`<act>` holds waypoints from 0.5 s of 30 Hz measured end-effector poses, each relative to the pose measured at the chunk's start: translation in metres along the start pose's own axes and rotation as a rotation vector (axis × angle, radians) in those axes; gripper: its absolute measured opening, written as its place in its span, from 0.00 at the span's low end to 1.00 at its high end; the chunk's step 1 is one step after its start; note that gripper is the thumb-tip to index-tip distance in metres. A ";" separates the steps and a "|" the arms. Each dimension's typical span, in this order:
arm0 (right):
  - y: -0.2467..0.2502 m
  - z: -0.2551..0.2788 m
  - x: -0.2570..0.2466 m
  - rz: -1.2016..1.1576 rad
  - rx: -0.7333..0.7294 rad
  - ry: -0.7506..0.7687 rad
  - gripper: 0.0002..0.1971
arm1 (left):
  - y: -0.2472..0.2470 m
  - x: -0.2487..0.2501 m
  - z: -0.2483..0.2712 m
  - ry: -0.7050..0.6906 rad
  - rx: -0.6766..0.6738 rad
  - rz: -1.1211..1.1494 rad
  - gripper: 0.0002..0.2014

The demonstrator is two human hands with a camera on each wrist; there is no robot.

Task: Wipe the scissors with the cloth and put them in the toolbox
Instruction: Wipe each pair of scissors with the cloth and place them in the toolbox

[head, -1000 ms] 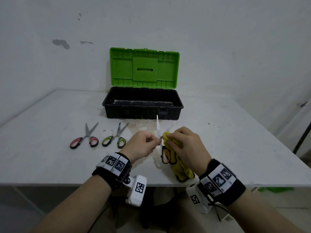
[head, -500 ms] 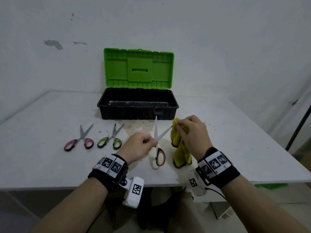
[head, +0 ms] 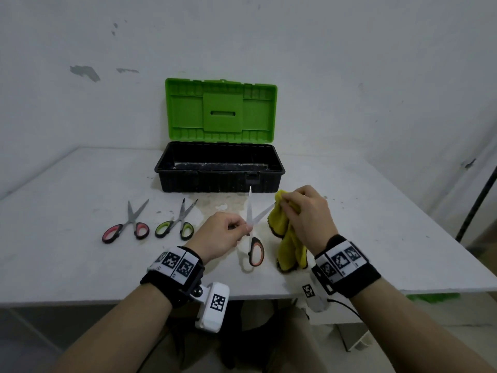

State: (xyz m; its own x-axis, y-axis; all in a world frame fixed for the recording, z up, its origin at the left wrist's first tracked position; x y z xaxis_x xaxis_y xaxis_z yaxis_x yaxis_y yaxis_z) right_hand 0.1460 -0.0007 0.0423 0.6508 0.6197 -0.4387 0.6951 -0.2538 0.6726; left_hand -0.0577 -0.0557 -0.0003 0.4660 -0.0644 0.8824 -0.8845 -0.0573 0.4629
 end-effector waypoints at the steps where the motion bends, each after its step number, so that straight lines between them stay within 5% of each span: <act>1: 0.003 -0.001 0.001 0.007 0.012 -0.007 0.07 | 0.001 0.000 0.000 0.011 0.009 -0.002 0.11; 7: -0.007 0.030 -0.036 -0.012 -0.104 0.200 0.07 | 0.001 0.005 -0.002 0.000 0.029 -0.039 0.11; 15: -0.010 0.010 -0.012 -0.019 -0.044 0.076 0.06 | 0.003 0.008 0.002 -0.048 -0.011 -0.031 0.12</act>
State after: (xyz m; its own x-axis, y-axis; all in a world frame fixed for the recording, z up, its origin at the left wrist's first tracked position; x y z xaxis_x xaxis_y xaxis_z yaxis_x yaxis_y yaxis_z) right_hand 0.1346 -0.0133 0.0347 0.6114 0.6791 -0.4062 0.6920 -0.2098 0.6908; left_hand -0.0563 -0.0586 0.0078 0.4933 -0.1101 0.8628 -0.8698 -0.0492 0.4910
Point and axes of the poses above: each hand's wrist, its own z-axis away from the middle knuckle, its own y-axis out of the back of the hand, x = y × z, the point moved 2 cm from there along -z, towards the middle knuckle, and after that the axes turned 1 degree about -z, right-handed, at the moved point
